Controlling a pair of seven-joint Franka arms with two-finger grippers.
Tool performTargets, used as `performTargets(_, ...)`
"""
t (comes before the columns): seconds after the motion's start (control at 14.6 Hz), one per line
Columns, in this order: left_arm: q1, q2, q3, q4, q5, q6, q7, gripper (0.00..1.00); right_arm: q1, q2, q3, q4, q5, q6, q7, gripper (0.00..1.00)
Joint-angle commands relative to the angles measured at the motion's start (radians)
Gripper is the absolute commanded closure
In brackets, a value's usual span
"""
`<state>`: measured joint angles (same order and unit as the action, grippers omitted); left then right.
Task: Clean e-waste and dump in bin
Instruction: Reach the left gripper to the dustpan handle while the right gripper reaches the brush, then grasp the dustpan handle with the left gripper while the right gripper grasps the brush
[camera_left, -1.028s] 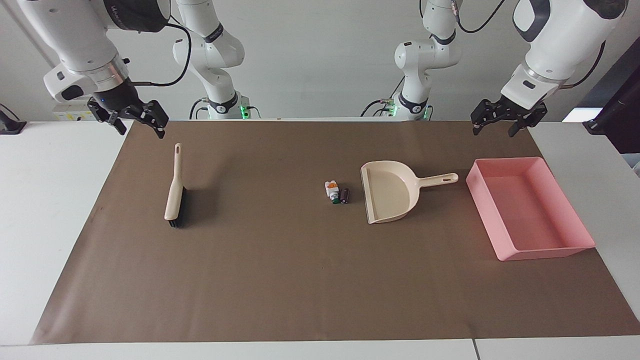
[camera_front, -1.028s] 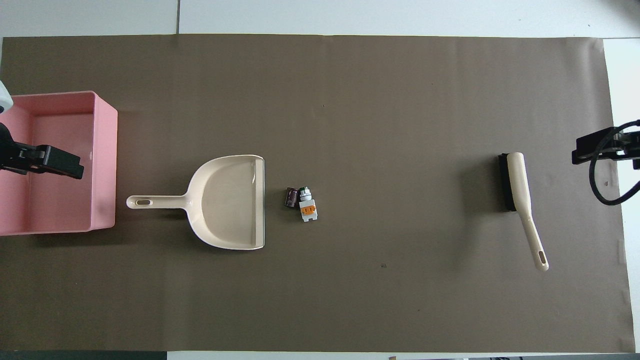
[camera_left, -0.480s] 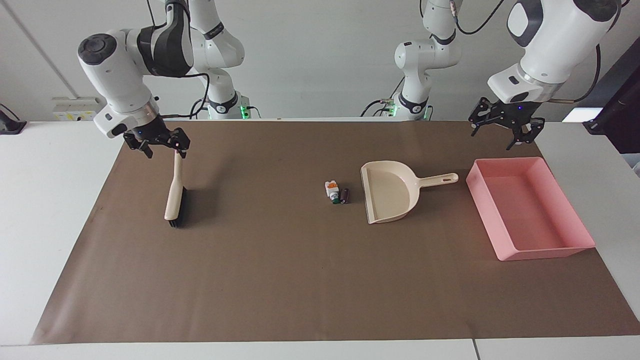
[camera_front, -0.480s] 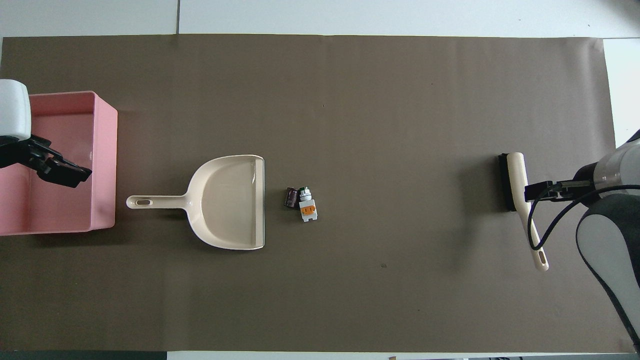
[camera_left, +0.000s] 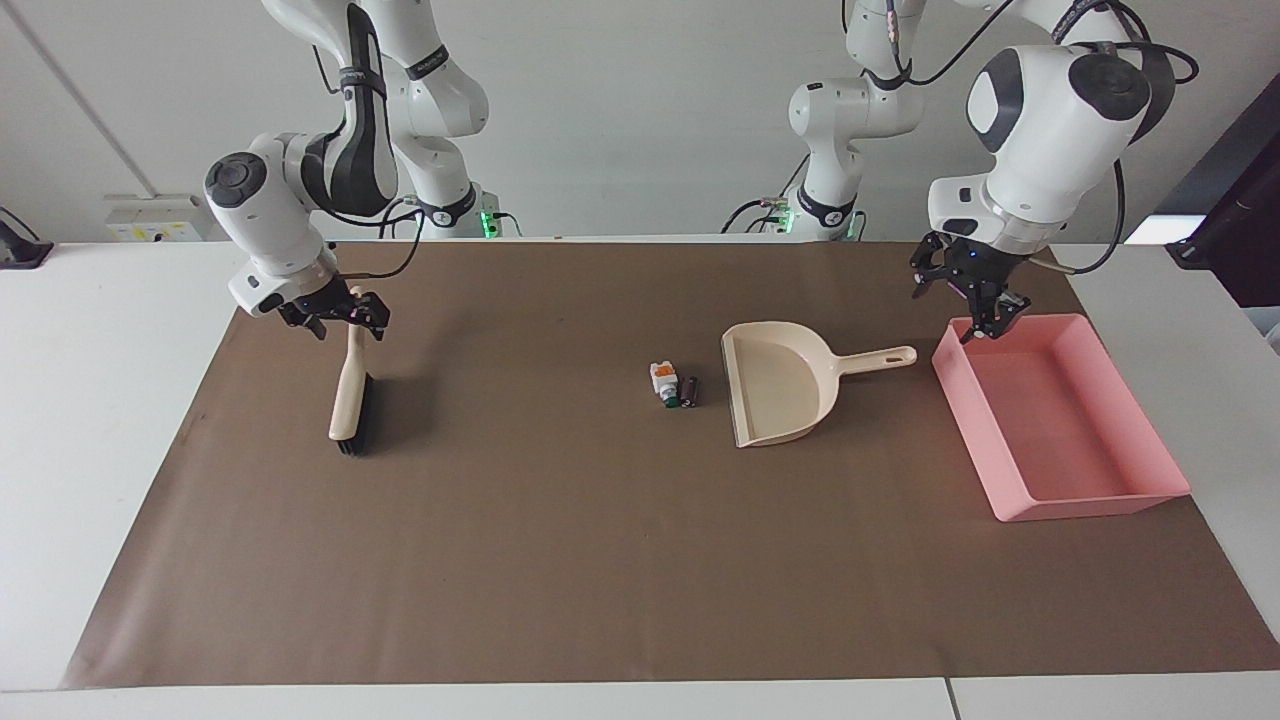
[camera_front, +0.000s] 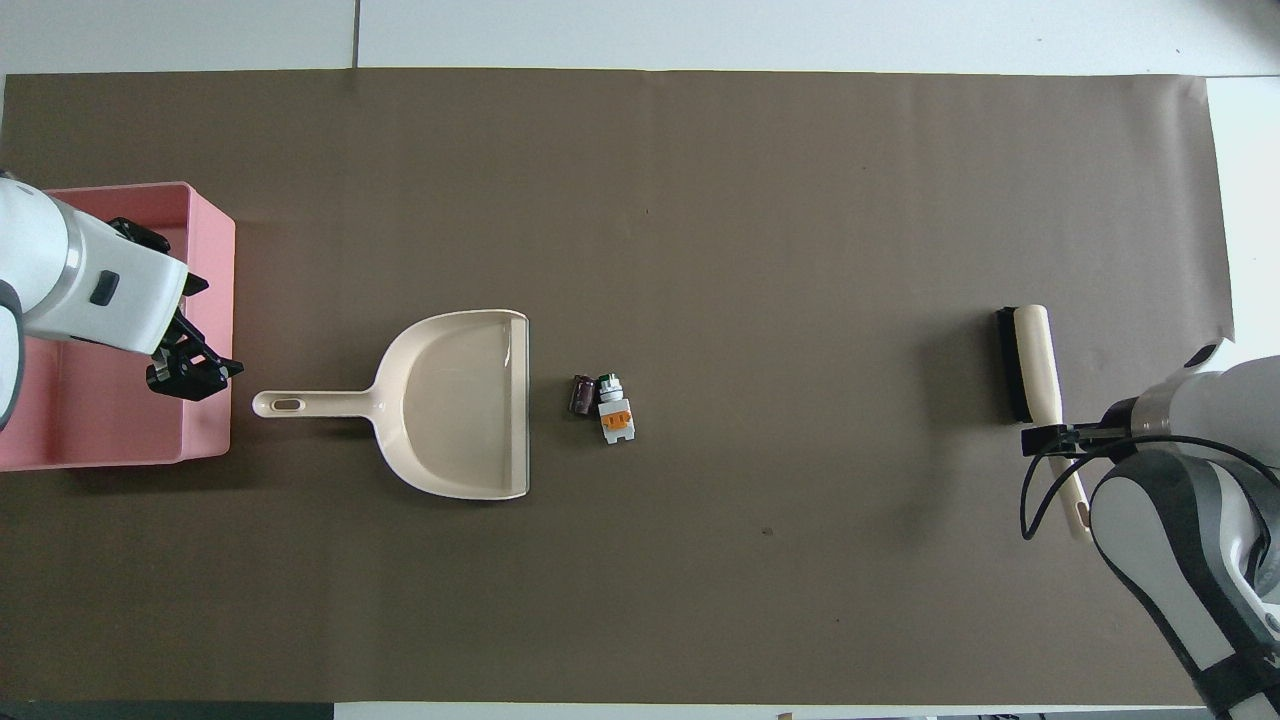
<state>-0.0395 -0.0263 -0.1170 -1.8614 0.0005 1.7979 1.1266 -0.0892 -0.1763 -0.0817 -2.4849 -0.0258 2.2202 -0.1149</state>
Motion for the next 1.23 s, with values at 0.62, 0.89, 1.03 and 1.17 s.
performTargets(0.62, -0.128, 0.022, 0.008, -0.341, 0.242, 0.363, 0.036, 0.11, -0.015, -0.031, 0.005, -0.063, 0.011, 0.038, -0.069, 0.27)
performTargets(0.89, -0.149, 0.046, 0.01, -0.375, 0.263, 0.409, -0.008, 0.11, -0.012, -0.026, 0.007, -0.06, 0.011, 0.036, -0.063, 1.0)
performTargets(1.03, -0.151, 0.052, 0.01, -0.378, 0.263, 0.411, -0.01, 0.12, -0.008, -0.026, 0.007, -0.054, 0.011, 0.033, -0.063, 1.0)
performTargets(1.17, -0.161, 0.052, 0.01, -0.389, 0.265, 0.413, -0.017, 0.14, -0.006, -0.025, 0.007, -0.042, 0.012, 0.023, -0.063, 1.0)
